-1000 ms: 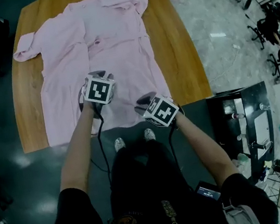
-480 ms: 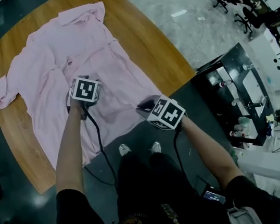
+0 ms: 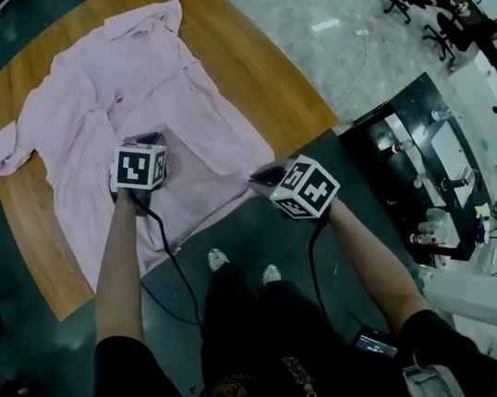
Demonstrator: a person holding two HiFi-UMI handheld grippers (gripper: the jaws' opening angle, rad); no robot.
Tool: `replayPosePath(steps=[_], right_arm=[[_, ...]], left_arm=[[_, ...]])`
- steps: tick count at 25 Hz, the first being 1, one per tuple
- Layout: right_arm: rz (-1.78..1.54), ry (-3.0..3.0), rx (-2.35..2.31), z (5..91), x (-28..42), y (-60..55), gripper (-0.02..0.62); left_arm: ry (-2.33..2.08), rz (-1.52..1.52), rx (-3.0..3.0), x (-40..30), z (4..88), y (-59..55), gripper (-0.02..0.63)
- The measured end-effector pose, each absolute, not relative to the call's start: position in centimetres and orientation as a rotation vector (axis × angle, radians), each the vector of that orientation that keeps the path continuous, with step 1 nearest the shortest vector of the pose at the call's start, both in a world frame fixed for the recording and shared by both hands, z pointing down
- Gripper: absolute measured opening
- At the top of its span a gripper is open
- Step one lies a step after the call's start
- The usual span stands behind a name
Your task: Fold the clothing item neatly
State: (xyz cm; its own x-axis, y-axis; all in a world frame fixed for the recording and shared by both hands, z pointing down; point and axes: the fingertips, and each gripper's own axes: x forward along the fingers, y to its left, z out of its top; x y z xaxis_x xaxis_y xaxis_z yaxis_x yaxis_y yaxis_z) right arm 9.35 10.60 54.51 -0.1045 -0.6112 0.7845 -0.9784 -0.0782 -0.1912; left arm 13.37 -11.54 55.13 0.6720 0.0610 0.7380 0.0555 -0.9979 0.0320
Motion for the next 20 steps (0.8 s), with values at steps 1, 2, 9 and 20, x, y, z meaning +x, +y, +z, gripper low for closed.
replayPosePath(steps=[1, 2, 9, 20], right_arm=[[1.055, -1.746, 1.707, 54.4, 9.1, 11.3, 0.023], [1.055, -1.753, 1.700, 54.3, 8.8, 12.1, 0.023], [1.039, -1.794, 1.614, 55.1, 6.2, 16.8, 0.023], [1.079, -1.724, 1.565, 58.3, 5.3, 22.9, 0.023]], left_arm=[[0.080, 1.256, 2.868, 12.5, 54.6, -10.9, 0.023], [0.059, 1.250, 2.869, 11.7, 54.2, -10.2, 0.023], [-0.073, 1.220, 2.907, 5.2, 50.7, -5.2, 0.023], [-0.057, 1.329, 2.868, -4.5, 51.7, 5.9, 0.023]])
